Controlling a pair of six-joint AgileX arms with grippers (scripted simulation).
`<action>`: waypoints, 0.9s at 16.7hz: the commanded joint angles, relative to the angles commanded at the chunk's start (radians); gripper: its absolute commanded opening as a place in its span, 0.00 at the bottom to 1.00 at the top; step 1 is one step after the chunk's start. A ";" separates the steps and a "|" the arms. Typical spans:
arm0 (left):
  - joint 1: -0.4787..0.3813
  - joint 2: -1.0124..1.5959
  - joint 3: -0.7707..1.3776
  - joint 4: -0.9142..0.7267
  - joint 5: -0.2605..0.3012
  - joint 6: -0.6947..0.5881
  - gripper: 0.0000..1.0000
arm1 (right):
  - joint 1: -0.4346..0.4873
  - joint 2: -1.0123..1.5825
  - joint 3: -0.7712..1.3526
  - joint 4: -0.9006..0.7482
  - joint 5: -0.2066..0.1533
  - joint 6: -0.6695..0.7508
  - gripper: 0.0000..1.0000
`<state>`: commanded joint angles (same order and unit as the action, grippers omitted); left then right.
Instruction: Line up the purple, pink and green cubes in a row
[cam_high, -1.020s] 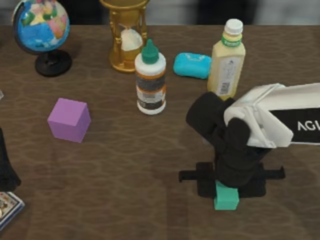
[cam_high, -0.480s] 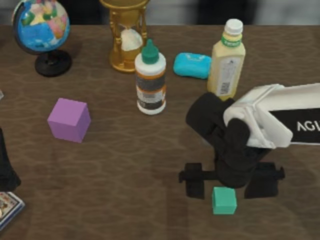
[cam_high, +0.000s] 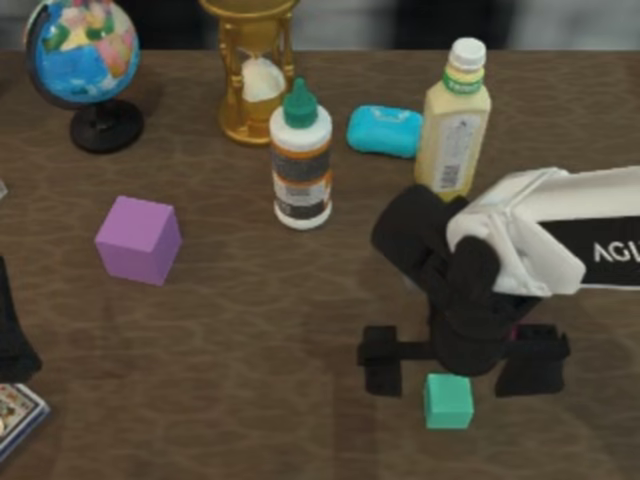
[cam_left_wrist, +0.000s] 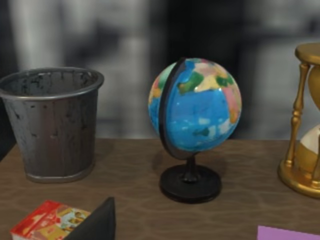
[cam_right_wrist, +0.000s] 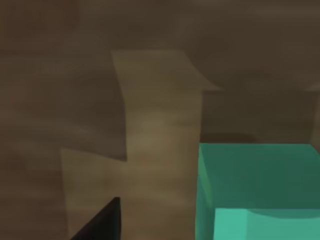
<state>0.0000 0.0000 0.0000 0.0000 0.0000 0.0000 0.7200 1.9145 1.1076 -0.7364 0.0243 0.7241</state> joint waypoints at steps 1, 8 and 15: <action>0.000 0.000 0.000 0.000 0.000 0.000 1.00 | 0.002 -0.006 0.010 -0.014 0.000 0.000 1.00; 0.000 0.000 0.000 0.000 0.000 0.000 1.00 | 0.012 -0.110 0.136 -0.252 -0.001 0.003 1.00; 0.000 0.000 0.000 0.000 0.000 0.000 1.00 | 0.006 -0.112 0.146 -0.262 0.000 -0.010 1.00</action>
<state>0.0000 0.0000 0.0000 0.0000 0.0000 0.0000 0.7262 1.8027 1.2533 -0.9988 0.0239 0.7140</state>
